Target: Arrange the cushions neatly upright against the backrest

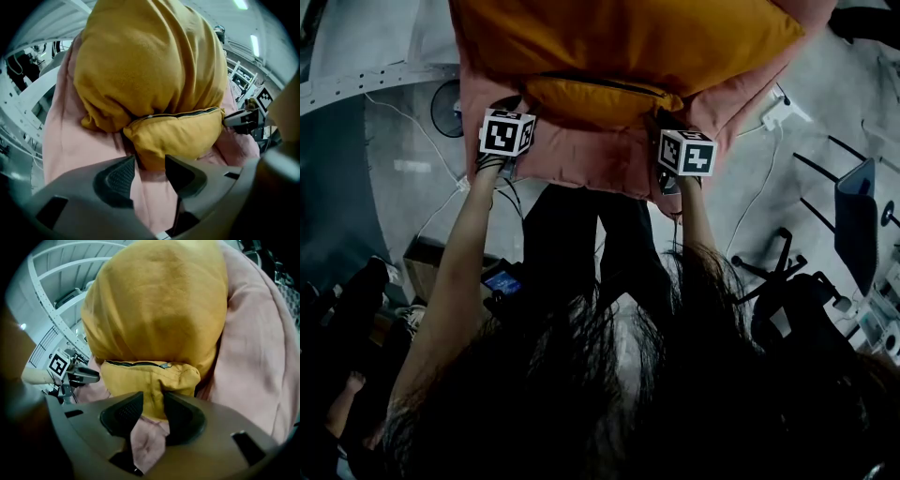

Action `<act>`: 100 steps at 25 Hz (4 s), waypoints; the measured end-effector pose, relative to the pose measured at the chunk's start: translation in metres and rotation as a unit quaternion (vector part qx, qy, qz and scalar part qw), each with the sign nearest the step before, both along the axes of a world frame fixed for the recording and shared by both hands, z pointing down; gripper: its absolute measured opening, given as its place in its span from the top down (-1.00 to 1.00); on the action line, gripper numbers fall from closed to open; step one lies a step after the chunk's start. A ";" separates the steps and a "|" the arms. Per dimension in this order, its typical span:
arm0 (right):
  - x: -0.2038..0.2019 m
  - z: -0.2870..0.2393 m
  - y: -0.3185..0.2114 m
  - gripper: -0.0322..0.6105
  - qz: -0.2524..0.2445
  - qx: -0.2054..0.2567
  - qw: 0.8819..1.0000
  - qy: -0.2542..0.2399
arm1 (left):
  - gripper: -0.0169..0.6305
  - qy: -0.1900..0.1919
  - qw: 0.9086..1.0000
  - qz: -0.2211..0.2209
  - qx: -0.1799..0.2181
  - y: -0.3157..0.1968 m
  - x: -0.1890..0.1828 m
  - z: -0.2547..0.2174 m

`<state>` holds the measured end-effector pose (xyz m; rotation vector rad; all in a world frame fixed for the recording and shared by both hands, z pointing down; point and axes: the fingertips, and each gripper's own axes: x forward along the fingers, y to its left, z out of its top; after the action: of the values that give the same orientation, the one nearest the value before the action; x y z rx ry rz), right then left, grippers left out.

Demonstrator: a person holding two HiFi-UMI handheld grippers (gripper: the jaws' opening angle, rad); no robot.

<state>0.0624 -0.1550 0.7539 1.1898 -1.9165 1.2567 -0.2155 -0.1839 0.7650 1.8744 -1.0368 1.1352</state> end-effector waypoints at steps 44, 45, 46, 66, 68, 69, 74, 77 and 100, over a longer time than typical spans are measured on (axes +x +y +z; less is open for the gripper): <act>-0.015 -0.315 0.051 0.65 -0.076 0.252 0.951 -0.161 | 0.66 0.182 0.940 -0.122 0.260 0.085 0.150 -0.336; -0.017 -0.314 0.053 0.66 -0.078 0.250 0.951 -0.162 | 0.67 0.182 0.940 -0.123 0.259 0.087 0.149 -0.336; -0.018 -0.313 0.055 0.66 -0.080 0.248 0.952 -0.163 | 0.68 0.185 0.940 -0.124 0.258 0.090 0.148 -0.337; -0.106 -0.330 0.170 0.68 -0.114 0.264 0.949 -0.132 | 0.73 0.211 0.936 -0.086 0.269 0.227 0.088 -0.360; -0.118 -0.334 0.194 0.68 -0.117 0.268 0.947 -0.129 | 0.73 0.216 0.934 -0.082 0.272 0.249 0.080 -0.362; -0.122 -0.335 0.205 0.68 -0.116 0.270 0.947 -0.128 | 0.73 0.216 0.934 -0.079 0.273 0.261 0.077 -0.364; -0.138 -0.336 0.260 0.68 -0.101 0.267 0.950 -0.125 | 0.73 0.214 0.936 -0.057 0.274 0.316 0.063 -0.363; -0.147 -0.337 0.288 0.68 -0.105 0.268 0.951 -0.113 | 0.73 0.218 0.936 -0.055 0.272 0.341 0.054 -0.360; -0.089 -0.354 0.392 0.68 -0.149 0.280 0.942 -0.107 | 0.73 0.224 0.928 -0.059 0.293 0.422 0.127 -0.384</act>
<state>-0.0267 0.2372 0.3997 0.9826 -2.6114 0.7182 -0.0890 0.2384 0.3806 2.3379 -1.2780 0.2933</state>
